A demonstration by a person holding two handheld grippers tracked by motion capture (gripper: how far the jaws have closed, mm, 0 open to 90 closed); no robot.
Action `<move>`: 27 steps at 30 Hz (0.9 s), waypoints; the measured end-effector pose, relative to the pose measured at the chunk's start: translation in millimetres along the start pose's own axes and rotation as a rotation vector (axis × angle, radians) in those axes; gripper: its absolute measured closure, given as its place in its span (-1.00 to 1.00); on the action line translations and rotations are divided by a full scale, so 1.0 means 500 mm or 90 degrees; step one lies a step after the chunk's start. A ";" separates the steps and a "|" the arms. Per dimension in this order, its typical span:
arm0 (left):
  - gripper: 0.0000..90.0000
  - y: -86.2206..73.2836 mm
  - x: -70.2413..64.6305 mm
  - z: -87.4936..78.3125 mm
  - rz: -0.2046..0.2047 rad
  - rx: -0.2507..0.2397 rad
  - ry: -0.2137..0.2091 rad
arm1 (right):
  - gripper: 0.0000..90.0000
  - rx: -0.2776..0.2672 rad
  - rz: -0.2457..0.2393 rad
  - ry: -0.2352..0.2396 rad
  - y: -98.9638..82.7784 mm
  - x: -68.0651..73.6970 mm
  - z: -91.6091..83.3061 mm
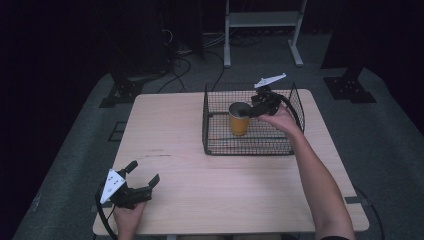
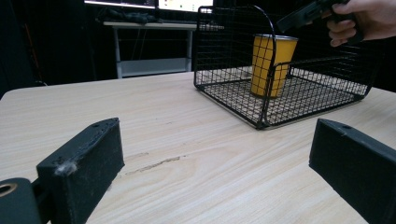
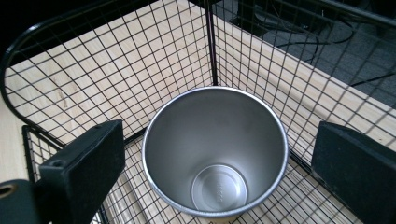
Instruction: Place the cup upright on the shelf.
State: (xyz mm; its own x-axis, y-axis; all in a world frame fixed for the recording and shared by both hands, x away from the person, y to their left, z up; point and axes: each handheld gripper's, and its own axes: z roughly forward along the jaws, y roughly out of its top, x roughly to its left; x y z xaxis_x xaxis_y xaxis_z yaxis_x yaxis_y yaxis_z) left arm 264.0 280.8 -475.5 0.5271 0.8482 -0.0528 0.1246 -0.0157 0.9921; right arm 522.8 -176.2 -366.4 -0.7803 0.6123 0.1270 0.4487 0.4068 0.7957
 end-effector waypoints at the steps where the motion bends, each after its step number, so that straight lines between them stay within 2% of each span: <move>1: -0.95 0.000 0.000 0.000 0.000 0.000 0.000 | -0.95 -0.003 -0.001 -0.001 0.000 0.000 -0.005; 9: -0.95 -0.001 0.000 0.000 -0.001 0.000 -0.002 | -0.94 -0.004 0.006 0.012 -0.001 0.007 -0.041; 14: -0.95 0.000 -0.001 0.000 0.003 0.000 -0.005 | -0.87 -0.024 0.011 0.002 -0.006 0.011 -0.064; 18: -0.95 0.000 -0.001 0.000 0.001 -0.001 -0.005 | -0.87 -0.015 0.010 0.003 -0.012 0.014 -0.073; 27: -0.95 0.000 -0.001 0.001 0.003 0.000 -0.003 | -0.87 -0.023 0.007 0.001 -0.017 0.022 -0.104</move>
State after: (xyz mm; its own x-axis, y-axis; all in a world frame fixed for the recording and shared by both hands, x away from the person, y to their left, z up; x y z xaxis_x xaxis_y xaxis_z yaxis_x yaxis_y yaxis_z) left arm 263.9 280.1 -475.4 0.5319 0.8454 -0.0484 0.1215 -0.0196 0.9924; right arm 487.7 -208.2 -341.0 -0.7763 0.6154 0.1364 0.4411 0.3758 0.8150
